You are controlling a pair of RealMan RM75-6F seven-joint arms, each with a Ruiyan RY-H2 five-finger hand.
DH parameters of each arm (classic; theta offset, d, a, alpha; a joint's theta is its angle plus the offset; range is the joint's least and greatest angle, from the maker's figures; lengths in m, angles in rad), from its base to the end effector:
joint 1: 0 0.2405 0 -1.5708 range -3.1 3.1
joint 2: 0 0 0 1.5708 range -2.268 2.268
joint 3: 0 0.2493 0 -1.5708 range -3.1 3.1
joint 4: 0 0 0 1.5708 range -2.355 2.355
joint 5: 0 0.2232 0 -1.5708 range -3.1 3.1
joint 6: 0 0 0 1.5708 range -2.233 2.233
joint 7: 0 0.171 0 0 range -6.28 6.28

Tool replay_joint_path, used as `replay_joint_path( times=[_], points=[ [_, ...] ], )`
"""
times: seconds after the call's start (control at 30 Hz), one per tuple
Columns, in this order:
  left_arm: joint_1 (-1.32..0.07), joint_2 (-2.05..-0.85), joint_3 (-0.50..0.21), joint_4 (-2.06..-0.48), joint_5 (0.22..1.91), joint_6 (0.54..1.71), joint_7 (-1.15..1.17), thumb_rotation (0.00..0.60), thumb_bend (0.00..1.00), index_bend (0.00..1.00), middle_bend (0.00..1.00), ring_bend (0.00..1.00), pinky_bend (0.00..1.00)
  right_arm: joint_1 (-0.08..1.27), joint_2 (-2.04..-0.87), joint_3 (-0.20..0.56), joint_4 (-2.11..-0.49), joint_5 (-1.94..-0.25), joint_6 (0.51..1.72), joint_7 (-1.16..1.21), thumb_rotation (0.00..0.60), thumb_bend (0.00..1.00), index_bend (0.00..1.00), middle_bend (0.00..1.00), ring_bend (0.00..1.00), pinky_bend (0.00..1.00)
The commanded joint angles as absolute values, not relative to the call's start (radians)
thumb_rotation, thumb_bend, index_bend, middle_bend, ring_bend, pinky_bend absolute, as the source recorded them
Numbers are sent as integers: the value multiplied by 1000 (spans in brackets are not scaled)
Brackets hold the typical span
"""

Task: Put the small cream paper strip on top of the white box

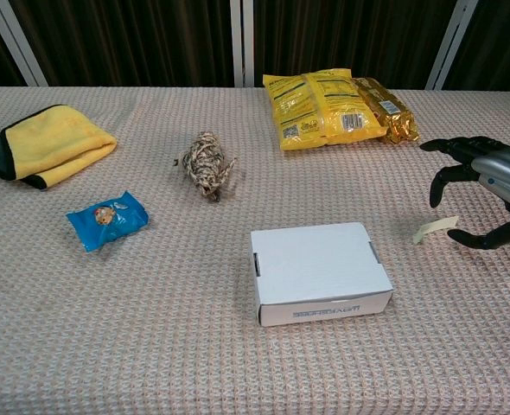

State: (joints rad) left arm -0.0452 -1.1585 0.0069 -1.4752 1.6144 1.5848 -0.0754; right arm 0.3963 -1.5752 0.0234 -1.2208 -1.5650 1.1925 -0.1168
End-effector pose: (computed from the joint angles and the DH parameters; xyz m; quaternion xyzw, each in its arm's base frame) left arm -0.3218 0.1840 0.1428 -0.6162 -0.3576 -0.4038 0.5738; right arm -0.2565 -0.2864 -0.0259 0.7445 -0.3280 0.3625 0.4546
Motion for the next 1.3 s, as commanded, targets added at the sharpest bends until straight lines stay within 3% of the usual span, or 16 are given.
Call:
replay_joint_path(
  times=[0.03,1.3],
  points=[
    [-45,-1160,8,-1474,1613,1583,-76,600,45,84,68,31,94,398,-1576,22,-1220,-1564,1191,-119,600,285,439,0,0,0],
    [-44,-1157,6,-1465,1602,1573,-86,600,44,84,68,31,94,430,-1620,24,-1181,-1533,1154,-143,600,351,525,0,0,0]
  ],
)
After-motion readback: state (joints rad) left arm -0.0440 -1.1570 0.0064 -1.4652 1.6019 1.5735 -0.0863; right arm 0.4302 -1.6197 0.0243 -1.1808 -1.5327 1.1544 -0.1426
